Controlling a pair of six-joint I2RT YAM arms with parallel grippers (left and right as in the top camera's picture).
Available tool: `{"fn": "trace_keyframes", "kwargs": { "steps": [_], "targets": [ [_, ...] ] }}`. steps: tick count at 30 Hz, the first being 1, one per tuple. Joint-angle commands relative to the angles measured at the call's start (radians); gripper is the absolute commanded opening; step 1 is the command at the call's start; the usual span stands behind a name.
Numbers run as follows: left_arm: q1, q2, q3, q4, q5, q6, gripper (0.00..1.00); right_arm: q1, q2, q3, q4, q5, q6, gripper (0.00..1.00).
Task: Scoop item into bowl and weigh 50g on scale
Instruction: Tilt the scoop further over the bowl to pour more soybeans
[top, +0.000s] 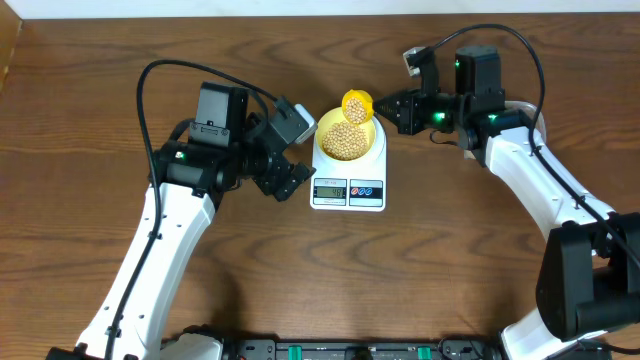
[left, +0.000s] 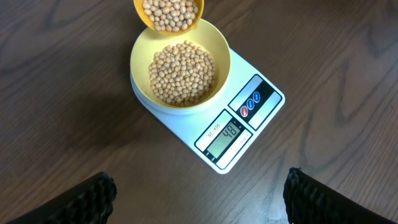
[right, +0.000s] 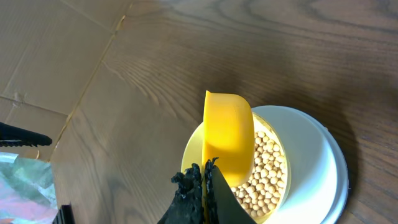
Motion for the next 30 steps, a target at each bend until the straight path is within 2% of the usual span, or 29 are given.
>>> {"fn": "trace_keyframes", "kwargs": {
  "steps": [1,30],
  "targets": [
    [0.005,-0.007,-0.017,0.003,-0.006,0.01,0.88,0.002,-0.003,0.002,0.003,-0.007,0.004,0.01],
    [0.005,-0.007,-0.017,0.003,-0.006,0.01,0.88,0.002,-0.003,0.002,0.006,0.012,-0.018,0.01]
  ]
}}
